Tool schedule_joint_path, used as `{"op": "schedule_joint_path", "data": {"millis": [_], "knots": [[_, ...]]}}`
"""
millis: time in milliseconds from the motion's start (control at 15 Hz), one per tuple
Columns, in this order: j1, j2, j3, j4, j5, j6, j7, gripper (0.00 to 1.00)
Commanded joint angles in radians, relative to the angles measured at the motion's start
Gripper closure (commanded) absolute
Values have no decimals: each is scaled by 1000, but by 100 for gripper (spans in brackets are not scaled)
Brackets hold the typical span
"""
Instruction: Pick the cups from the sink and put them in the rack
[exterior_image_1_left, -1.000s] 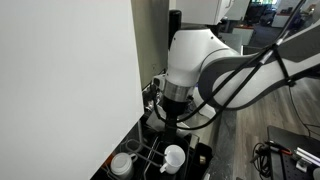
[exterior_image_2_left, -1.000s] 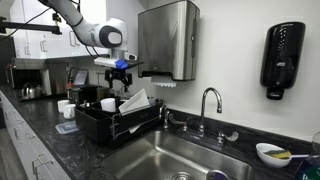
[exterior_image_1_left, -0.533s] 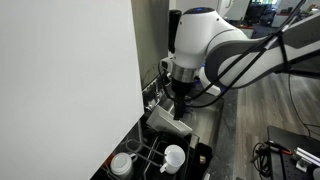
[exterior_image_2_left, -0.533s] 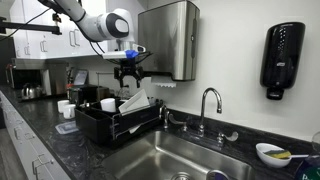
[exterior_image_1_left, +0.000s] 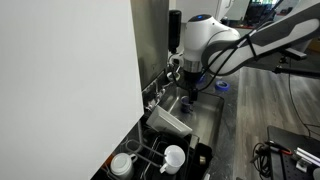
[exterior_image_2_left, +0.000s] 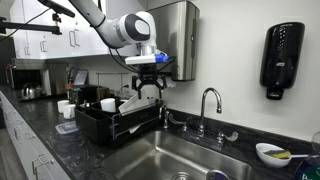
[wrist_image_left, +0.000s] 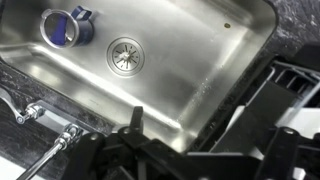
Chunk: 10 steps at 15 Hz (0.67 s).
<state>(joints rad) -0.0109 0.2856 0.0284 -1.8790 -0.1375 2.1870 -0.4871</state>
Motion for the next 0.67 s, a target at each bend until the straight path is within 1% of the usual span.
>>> {"op": "schedule_joint_path", "data": {"millis": [0,67,267,600], "knots": [[-70,84,-11,1,6,-12,-130,0],[-85,107,-17,0,3,-14,-147,0],[-117,166,-39,-12,-10,-4,-143,0],[-162,231,-48,-16,-14,3,-184,0]]}}
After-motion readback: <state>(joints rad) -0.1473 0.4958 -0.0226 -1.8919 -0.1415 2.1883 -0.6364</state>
